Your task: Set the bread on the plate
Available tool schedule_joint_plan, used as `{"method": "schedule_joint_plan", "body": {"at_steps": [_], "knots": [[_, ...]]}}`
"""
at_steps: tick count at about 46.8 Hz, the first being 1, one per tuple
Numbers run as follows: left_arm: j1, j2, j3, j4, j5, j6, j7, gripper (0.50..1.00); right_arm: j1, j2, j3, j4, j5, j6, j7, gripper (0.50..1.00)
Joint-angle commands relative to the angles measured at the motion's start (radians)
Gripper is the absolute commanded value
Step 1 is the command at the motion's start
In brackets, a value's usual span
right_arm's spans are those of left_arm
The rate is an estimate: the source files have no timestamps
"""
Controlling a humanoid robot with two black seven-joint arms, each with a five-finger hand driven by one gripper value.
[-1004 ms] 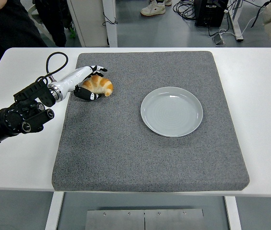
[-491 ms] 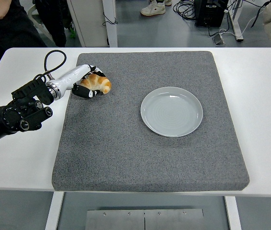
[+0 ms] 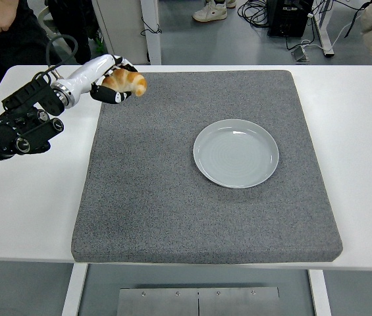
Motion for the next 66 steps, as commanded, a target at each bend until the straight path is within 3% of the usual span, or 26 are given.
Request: {"method": "schedule_joint_plan", "body": {"at_steps": [1, 22, 29, 48, 52, 62, 66], "knots": [[-0.039, 0.008, 0.007, 0.000, 0.000, -0.006, 0.002, 0.500, 0.000, 0.000, 0.000, 0.001, 0.001, 0.000, 0.000, 1.000], [-0.242, -0.002, 0.007, 0.000, 0.002, -0.090, 0.035, 0.500, 0.000, 0.000, 0.000, -0.001, 0.001, 0.000, 0.000, 1.000], [-0.294, -0.062, 0.009, 0.000, 0.002, -0.105, 0.034, 0.500, 0.000, 0.000, 0.000, -0.001, -0.001, 0.000, 0.000, 1.000], [-0.280, -0.312, 0.010, -0.003, 0.014, -0.102, 0.020, 0.500, -0.002, 0.000, 0.000, -0.001, 0.001, 0.000, 0.000, 1.000], [-0.276, -0.318, 0.013, -0.014, 0.022, -0.102, 0.008, 0.500, -0.002, 0.000, 0.000, -0.001, -0.001, -0.001, 0.000, 1.000], [-0.237, -0.318, 0.133, -0.018, 0.029, -0.095, -0.095, 0.500, -0.002, 0.000, 0.000, -0.001, -0.001, 0.000, 0.000, 1.000], [-0.204, -0.318, 0.137, -0.018, 0.029, -0.095, -0.101, 0.500, -0.002, 0.000, 0.000, -0.001, -0.001, 0.000, 0.000, 1.000]]}}
